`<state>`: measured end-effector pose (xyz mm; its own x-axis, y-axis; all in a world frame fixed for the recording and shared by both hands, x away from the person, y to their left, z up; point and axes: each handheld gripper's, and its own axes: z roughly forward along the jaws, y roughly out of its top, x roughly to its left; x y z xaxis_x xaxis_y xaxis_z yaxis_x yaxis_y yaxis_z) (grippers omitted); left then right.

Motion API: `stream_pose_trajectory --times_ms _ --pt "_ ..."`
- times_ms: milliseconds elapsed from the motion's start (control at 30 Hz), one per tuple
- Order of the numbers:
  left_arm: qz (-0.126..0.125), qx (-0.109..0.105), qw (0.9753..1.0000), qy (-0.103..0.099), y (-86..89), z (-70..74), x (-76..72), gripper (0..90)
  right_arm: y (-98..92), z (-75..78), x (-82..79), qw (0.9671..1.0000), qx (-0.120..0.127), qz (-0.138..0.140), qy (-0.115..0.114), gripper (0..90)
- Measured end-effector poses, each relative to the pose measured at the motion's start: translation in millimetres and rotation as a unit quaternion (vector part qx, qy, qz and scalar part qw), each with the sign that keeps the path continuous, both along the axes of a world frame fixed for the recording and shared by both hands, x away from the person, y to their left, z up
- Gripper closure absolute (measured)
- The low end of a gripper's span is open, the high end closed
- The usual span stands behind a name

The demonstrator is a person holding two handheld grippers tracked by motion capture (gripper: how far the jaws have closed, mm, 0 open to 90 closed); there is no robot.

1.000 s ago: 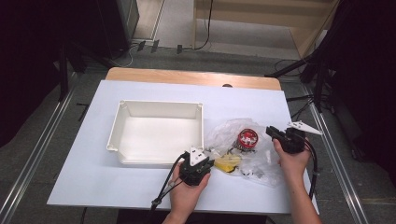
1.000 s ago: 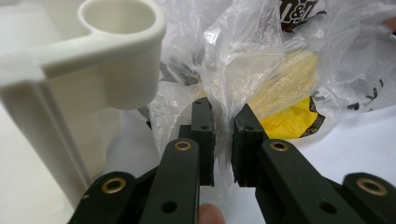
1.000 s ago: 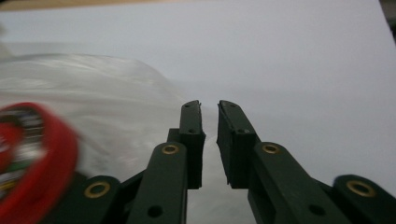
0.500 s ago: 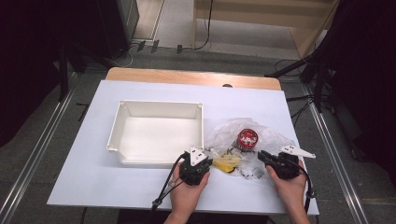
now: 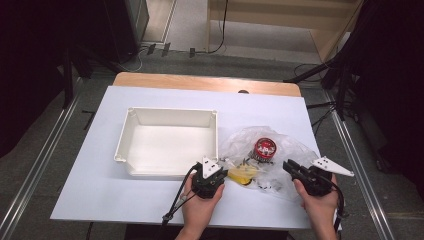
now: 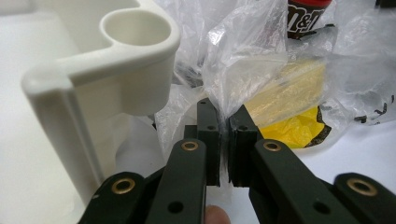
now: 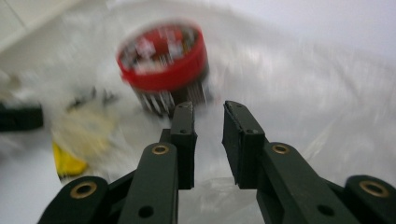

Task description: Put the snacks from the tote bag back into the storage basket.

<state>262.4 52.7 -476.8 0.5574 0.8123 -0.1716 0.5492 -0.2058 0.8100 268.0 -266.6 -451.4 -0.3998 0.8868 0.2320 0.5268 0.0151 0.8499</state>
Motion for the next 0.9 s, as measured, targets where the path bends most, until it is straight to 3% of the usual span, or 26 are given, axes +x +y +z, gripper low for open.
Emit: stream_pose_trajectory --times_ms 100,233,300,333,400,500,633,700,767,800,833,900 --pt "-0.001 -0.002 1.0000 0.000 0.2 -0.1 0.4 86.4 3.3 8.7 11.5 1.0000 -0.001 -0.004 -0.007 76.8" --pt "-0.002 -0.002 1.0000 0.000 -0.1 0.0 0.1 86.6 7.7 -10.6 37.5 0.9986 0.011 0.003 0.051 77.0" --pt "-0.002 -0.001 1.0000 0.000 0.1 0.0 0.0 86.7 10.9 -21.8 43.1 0.9978 0.013 -0.006 0.064 79.7" --pt "-0.002 -0.001 1.0000 0.000 0.1 0.0 0.1 86.7 13.5 -25.7 44.9 0.9974 0.002 -0.002 0.071 80.4" --pt "-0.001 0.000 1.0000 0.000 0.4 0.1 0.3 86.8 19.7 -33.9 46.8 0.9944 -0.043 0.002 0.096 82.4" --pt "0.002 -0.002 1.0000 0.000 0.3 -0.2 0.7 86.8 19.0 -36.3 45.0 0.9938 -0.041 0.002 0.103 84.0" --pt "0.003 -0.003 1.0000 0.000 0.8 -0.1 0.7 86.9 13.9 -32.3 36.9 0.9913 -0.059 0.009 0.118 86.2" --pt "0.004 -0.004 1.0000 -0.001 0.7 -0.1 0.5 86.9 9.0 -29.5 31.9 0.9896 -0.052 0.021 0.132 85.0" --pt "0.003 -0.003 1.0000 -0.003 0.7 0.1 0.2 86.8 4.0 -20.6 26.1 0.9922 -0.035 0.022 0.118 83.0" --pt "0.002 -0.002 1.0000 -0.004 0.6 0.2 0.2 86.7 -0.7 -5.3 23.0 0.9963 -0.009 0.023 0.083 80.7" --pt "0.001 -0.002 1.0000 -0.004 0.2 0.1 0.3 86.7 -0.7 -5.3 23.0 0.9963 -0.009 0.023 0.083 80.7" --pt "0.000 -0.002 1.0000 -0.002 -0.2 0.0 0.6 86.7 -2.6 12.2 22.9 0.9989 0.004 0.021 0.041 75.8"
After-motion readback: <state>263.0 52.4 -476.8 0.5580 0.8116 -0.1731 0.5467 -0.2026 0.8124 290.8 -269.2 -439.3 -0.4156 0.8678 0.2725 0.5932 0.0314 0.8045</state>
